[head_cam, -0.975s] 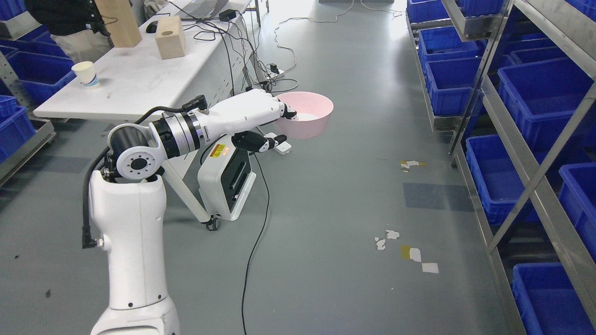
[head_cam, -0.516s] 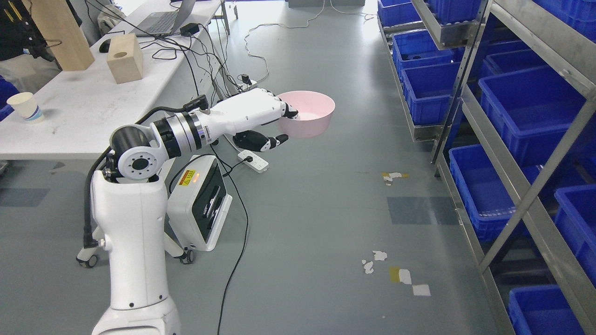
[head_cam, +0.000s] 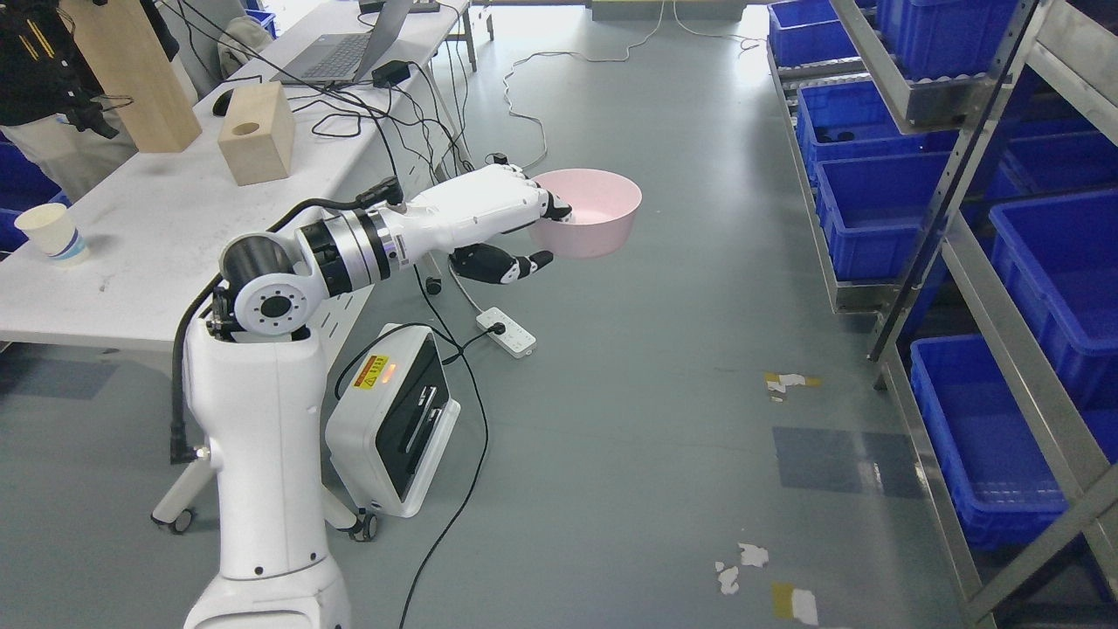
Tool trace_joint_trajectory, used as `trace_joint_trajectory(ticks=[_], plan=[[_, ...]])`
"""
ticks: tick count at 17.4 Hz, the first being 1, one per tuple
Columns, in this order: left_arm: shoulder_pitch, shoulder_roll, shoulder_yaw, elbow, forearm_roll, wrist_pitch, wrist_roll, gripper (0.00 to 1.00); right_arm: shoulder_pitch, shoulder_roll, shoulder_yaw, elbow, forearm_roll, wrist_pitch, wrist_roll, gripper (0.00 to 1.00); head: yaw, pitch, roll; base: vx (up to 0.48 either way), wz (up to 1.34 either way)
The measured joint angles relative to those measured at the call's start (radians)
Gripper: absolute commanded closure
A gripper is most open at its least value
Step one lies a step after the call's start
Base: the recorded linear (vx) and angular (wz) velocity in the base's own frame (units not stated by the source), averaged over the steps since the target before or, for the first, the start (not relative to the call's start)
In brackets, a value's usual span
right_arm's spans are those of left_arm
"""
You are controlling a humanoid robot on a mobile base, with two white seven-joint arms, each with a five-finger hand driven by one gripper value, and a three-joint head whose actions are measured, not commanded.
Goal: Stack pink IKEA bowl on shelf middle layer
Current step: 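Hold the pink bowl in the left hand while driving to the other shelf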
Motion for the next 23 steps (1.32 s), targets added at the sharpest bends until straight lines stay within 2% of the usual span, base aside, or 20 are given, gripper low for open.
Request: trace_joint_trajectory(ticks=[15,23], plan=[[-0.021,-0.018,-0.037,0.006,-0.029,0.008,0.019,0.97,0.0,0.0,0.0,0.0,0.0,0.0,0.0,0.0,0.0,0.0,0.0,0.211,-0.01],[-0.018,-0.021,-0.052,0.008,-0.028,0.011,0.039,0.97,0.0,0.0,0.0,0.0,0.0,0.0,0.0,0.0,0.0,0.0,0.0,0.058,-0.14]])
